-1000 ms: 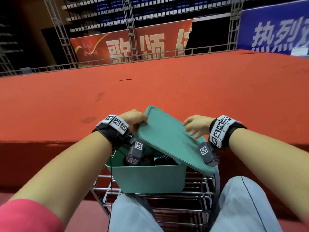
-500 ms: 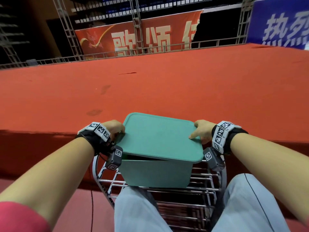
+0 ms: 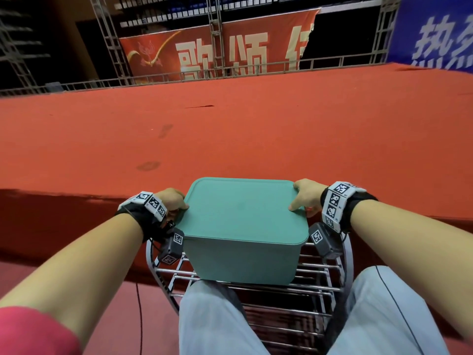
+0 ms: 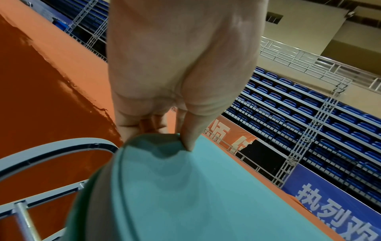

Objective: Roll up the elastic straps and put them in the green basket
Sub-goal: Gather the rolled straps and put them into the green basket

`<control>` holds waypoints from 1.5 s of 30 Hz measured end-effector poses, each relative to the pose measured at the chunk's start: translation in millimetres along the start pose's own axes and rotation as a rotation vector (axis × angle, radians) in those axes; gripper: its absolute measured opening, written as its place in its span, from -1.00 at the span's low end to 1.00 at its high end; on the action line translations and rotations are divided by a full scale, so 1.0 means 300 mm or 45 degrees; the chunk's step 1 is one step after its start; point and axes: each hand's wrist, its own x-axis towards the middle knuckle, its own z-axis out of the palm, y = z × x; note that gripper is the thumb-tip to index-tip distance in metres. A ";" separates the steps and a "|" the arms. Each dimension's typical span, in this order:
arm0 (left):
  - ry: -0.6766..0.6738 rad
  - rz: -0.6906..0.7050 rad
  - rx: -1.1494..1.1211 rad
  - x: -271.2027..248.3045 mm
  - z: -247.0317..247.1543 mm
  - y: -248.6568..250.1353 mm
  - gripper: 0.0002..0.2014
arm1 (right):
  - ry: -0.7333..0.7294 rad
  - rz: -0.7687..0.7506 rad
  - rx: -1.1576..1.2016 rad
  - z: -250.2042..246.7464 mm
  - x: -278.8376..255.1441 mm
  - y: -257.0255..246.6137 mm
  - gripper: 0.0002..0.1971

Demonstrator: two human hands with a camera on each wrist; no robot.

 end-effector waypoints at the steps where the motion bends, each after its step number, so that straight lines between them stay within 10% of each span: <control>1: 0.004 0.005 0.008 -0.001 0.000 -0.004 -0.72 | -0.002 -0.004 -0.003 0.001 0.001 -0.001 -0.59; 22: -0.046 -0.003 -0.137 0.000 0.016 -0.024 -0.92 | -0.143 0.011 0.000 -0.024 0.041 0.007 -0.40; 45: -0.187 0.022 0.234 0.126 -0.053 0.124 -0.72 | -0.087 -0.036 -0.231 -0.094 0.202 -0.044 -0.65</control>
